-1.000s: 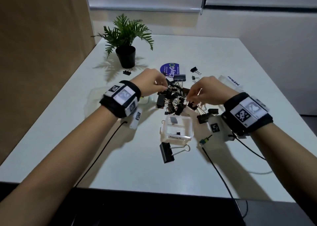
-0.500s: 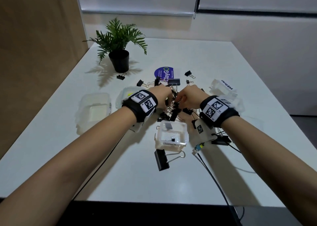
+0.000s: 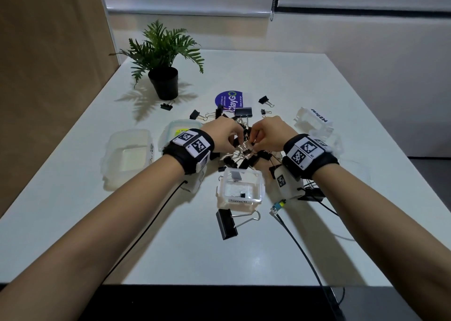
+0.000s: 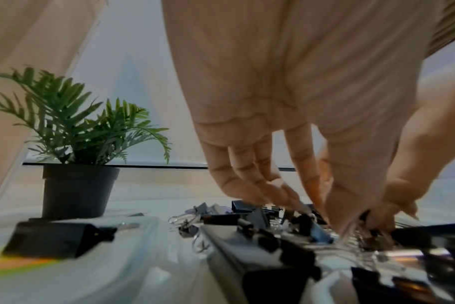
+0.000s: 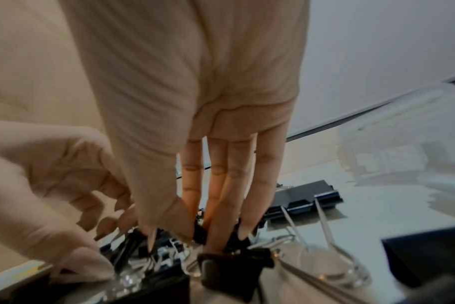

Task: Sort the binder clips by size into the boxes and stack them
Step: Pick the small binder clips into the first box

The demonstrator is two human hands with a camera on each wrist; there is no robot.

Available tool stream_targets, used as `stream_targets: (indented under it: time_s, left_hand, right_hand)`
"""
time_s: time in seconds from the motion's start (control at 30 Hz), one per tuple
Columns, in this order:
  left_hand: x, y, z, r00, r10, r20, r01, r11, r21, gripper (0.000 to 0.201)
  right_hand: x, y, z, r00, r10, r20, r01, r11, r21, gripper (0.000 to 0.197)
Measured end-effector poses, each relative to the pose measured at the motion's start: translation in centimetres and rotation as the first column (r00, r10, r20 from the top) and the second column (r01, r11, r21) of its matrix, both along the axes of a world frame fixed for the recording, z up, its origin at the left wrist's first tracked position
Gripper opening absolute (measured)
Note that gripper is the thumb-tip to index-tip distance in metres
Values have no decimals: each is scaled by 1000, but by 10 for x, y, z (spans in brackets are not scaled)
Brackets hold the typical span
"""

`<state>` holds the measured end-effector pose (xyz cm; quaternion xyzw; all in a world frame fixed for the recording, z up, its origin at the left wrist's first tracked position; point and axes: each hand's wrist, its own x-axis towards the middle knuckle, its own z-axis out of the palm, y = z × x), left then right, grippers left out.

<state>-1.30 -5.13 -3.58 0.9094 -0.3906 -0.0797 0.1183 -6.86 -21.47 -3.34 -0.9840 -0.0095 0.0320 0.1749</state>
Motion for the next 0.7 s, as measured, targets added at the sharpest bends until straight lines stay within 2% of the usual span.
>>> stream_targets:
  time_s: [0.17, 0.27, 0.37, 0.43, 0.5, 0.6, 0.7]
  left_hand:
    - [-1, -5, -2, 999, -12, -32, 12, 1000, -3, 13]
    - [0, -10, -4, 1000, -12, -4, 12, 1000, 2, 13]
    - [-1, -15, -2, 1000, -1, 13, 1, 1000, 16, 15]
    - [-1, -19, -1, 1000, 3, 25, -4, 999, 44, 18]
    - [-2, -23, 0, 999, 5, 48, -9, 997, 79, 17]
    - [-3, -27, 0, 998, 1, 67, -9, 993, 115, 13]
    - [-4, -29, 0, 997, 0, 83, -10, 993, 117, 11]
  right_hand:
    - [-7, -11, 3, 997, -66, 44, 62, 995, 84, 11]
    - [-16, -19, 9, 995, -83, 59, 74, 988, 135, 11]
    - [-29, -25, 20, 993, -96, 75, 76, 967, 243, 12]
    - [-41, -25, 29, 999, -44, 31, 32, 949, 313, 12]
    - [-53, -22, 39, 994, 70, -80, -35, 927, 373, 12]
    - [-67, -16, 46, 954, 222, -204, -124, 906, 405, 14]
    - [-73, -9, 44, 916, 299, -268, -136, 859, 494, 16]
